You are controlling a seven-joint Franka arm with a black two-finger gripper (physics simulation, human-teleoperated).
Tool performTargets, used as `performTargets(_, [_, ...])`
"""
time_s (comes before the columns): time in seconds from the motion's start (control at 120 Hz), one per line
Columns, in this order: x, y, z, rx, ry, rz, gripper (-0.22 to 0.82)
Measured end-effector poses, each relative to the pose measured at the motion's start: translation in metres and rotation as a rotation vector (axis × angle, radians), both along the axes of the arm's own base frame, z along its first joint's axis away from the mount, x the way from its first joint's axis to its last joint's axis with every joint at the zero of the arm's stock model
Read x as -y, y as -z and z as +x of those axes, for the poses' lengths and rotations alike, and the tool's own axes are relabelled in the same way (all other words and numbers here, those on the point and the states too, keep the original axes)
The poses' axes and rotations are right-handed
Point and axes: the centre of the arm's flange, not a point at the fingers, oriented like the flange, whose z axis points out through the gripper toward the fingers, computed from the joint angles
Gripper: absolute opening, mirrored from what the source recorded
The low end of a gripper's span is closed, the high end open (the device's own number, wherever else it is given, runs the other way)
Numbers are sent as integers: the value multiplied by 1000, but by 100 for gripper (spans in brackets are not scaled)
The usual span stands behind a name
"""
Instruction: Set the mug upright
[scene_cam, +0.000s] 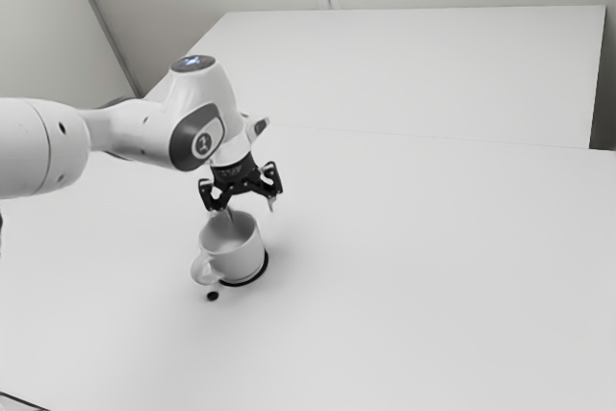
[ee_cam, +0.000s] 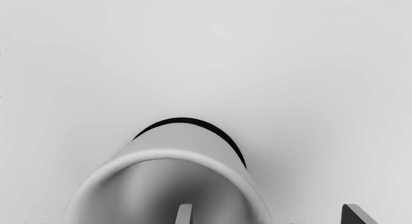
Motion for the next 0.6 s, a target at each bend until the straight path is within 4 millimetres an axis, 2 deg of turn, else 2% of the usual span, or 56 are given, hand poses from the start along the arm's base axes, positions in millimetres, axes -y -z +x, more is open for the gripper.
performTargets(0.092, [0, -16, -2, 7, 0, -12, 53])
performTargets(0.133, [0, -30, 1, 16, 7, -16, 54])
performTargets(0.275, [-2, -107, 18, 66, 79, -18, 57])
performTargets(0.383, [-15, -163, 24, 81, 142, 2, 59])
performTargets(0.525, [-39, -206, 11, 70, 210, 22, 59])
performTargets(0.6, [-52, -219, 6, 66, 236, 28, 60])
